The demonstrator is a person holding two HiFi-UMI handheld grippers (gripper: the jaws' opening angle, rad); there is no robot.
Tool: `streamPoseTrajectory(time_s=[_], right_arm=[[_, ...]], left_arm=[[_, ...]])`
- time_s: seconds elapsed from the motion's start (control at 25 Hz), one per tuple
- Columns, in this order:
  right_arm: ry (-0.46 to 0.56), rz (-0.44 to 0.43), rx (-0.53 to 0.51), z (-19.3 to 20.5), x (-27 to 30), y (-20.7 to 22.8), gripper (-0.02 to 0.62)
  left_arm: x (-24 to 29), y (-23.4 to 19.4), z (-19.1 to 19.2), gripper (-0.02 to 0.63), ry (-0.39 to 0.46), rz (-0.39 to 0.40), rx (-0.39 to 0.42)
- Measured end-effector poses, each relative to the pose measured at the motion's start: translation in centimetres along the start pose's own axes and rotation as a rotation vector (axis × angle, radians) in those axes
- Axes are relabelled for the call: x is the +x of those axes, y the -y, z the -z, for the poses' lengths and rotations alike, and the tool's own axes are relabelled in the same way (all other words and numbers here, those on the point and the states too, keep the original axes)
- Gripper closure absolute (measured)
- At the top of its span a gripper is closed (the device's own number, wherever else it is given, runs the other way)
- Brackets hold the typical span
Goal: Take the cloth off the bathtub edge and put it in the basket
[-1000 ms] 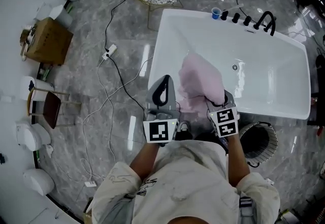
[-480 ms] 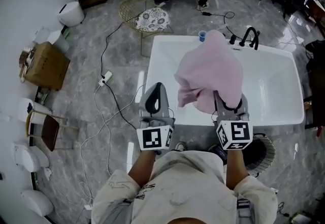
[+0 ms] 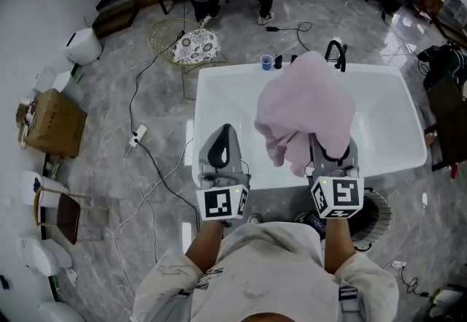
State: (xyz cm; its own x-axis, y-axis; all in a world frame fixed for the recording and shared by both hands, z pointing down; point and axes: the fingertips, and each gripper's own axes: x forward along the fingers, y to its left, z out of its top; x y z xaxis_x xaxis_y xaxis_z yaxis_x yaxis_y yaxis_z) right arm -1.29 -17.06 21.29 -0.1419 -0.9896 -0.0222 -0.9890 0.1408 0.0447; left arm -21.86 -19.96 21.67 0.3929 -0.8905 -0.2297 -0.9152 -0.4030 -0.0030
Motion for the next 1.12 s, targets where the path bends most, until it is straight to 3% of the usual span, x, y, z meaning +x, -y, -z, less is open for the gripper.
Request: streamPoseTrajectory(time_s=[0.68,1.12], right_arm=[[-0.064,0.327,-0.005,1.9,-9.1,13.0,0.426],[-0.114,0.651,0.017,3.9,-21.3,21.6,0.426]], left_arm=[[5.6,14.9,1.8,0.604,-0.013,0.308,-0.081],[6.3,30.1,3.1,0.604,-0.030,0.624,-0.149]])
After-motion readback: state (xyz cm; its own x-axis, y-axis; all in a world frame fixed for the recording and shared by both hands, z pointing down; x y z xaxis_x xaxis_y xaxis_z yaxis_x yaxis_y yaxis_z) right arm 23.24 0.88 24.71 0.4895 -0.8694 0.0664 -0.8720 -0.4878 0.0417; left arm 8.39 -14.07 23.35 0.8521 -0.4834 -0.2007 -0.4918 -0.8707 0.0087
